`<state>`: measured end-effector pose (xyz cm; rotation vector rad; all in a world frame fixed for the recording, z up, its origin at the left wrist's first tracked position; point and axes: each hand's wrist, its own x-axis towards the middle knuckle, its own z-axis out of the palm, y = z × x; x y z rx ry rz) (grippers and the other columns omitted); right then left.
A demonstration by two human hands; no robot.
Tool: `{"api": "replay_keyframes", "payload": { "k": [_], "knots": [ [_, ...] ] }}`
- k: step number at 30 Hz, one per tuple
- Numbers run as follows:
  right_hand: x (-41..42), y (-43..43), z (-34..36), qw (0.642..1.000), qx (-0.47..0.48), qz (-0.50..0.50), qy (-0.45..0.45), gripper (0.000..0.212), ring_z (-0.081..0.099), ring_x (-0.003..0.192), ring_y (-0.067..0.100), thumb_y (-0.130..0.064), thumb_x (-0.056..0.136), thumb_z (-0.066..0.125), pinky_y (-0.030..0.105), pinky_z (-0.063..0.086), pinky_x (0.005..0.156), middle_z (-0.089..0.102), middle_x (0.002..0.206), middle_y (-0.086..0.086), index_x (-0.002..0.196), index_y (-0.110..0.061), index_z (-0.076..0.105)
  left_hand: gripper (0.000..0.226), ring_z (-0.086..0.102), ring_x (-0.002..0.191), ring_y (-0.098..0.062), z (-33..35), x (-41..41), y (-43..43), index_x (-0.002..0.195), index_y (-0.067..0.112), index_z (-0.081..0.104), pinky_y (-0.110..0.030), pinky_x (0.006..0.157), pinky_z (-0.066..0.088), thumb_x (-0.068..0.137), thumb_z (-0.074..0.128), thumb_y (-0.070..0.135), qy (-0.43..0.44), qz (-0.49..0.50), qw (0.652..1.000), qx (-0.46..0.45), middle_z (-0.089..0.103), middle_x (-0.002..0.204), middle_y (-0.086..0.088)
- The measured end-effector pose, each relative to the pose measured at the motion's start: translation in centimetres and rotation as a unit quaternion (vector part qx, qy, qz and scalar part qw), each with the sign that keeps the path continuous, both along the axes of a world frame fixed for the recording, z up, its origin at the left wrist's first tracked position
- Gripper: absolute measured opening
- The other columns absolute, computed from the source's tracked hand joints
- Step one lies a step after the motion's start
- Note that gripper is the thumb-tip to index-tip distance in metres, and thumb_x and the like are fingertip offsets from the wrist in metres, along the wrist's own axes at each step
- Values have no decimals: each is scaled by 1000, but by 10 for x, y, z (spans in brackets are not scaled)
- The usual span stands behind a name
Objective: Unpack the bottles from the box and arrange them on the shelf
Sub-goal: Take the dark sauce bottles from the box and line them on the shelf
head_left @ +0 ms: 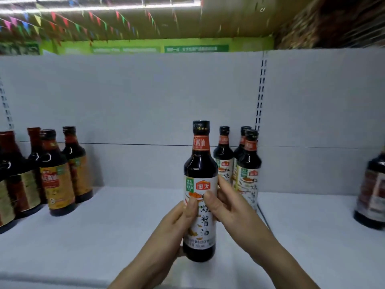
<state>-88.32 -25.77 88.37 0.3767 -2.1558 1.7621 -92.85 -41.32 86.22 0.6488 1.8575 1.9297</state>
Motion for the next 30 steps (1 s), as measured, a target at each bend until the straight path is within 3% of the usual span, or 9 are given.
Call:
{"api": "replay_keyframes", "payload": {
  "k": [3,9,14,18,25,30],
  "knots": [
    [-1,7,-3,1000,-4,-20,-4,50,67,115,-2,-36,95,56,19,57,89,70,127,-22,143,-41,46,48,70,114,-8,0,-9,8,125,40,65,-51,106,49,88,49,66,1,-19,1000,-15,75,121,11],
    [-11,13,-13,997,-7,-69,-22,53,64,121,0,-34,98,57,32,56,101,65,134,-23,148,-45,41,50,71,113,-8,-5,-34,14,126,29,66,-33,100,53,89,51,59,18,-63,997,-26,76,119,7],
    [-17,12,-19,995,-16,-91,-30,56,62,125,0,-32,96,60,26,55,100,62,140,-22,148,-42,42,47,70,115,-7,-12,-52,18,128,28,66,-35,104,52,90,55,54,24,-99,994,-31,75,121,9],
    [-20,9,-25,993,-29,-109,-35,60,60,129,5,-33,95,62,32,52,106,57,147,-15,151,-40,41,42,69,115,-7,-17,-66,20,128,30,66,-34,104,52,93,56,51,36,-128,990,-42,75,121,9],
    [-23,8,-27,991,-72,-104,-33,57,60,127,0,-29,95,62,17,55,91,59,143,-19,148,-40,44,55,68,118,-10,-24,-86,28,129,30,63,-41,107,52,83,61,60,51,-157,985,-55,74,124,9],
    [-32,16,-26,990,-76,-104,-48,57,59,128,0,-31,95,62,17,55,91,59,143,-19,148,-40,44,53,66,118,-6,-25,-93,35,131,34,59,-33,103,53,86,56,61,59,-155,984,-66,72,124,15]
  ]
}}
